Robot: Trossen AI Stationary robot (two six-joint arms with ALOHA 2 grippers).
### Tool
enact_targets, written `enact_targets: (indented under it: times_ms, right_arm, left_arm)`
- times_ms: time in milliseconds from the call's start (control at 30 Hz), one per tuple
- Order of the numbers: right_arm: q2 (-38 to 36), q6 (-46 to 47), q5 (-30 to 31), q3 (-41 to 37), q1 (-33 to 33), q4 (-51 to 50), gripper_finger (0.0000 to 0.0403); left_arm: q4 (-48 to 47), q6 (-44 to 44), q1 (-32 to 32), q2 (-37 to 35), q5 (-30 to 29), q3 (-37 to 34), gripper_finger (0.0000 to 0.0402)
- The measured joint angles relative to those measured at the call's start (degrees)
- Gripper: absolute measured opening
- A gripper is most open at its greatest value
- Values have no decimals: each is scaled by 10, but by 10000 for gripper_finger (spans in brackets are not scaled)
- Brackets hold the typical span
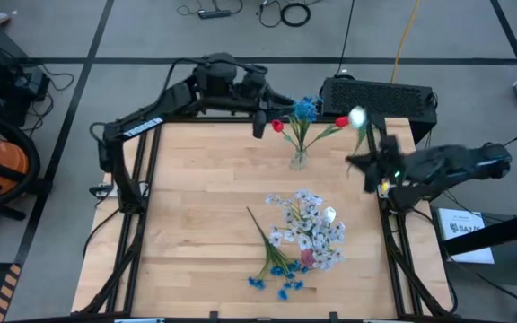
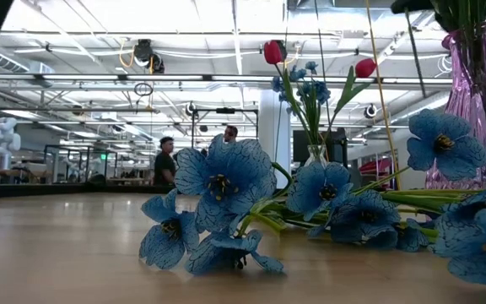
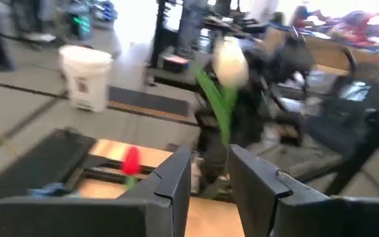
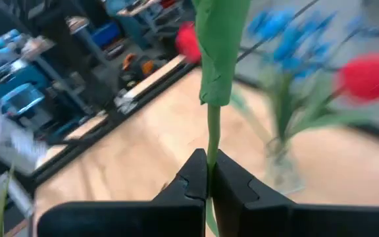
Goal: Sort flowers into vase by color
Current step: Put the white flower into the violet transparent vase
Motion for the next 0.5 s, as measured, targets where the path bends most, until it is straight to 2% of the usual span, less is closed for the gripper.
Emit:
enact_targets:
  times_ms: [100,233,500]
  right_arm:
    - [-20,20,20,-72,47,80,0]
    - [-46,42,75,-119,119,133,0]
    - [-63,75,184,-127,265,136,0]
  left_arm:
    - [-33,4,-13,-17,-19,-13,106]
    - [-28,-11,-35,-29,-63,-74,106]
    - [105,-95,-83,-104,-181,-298,106]
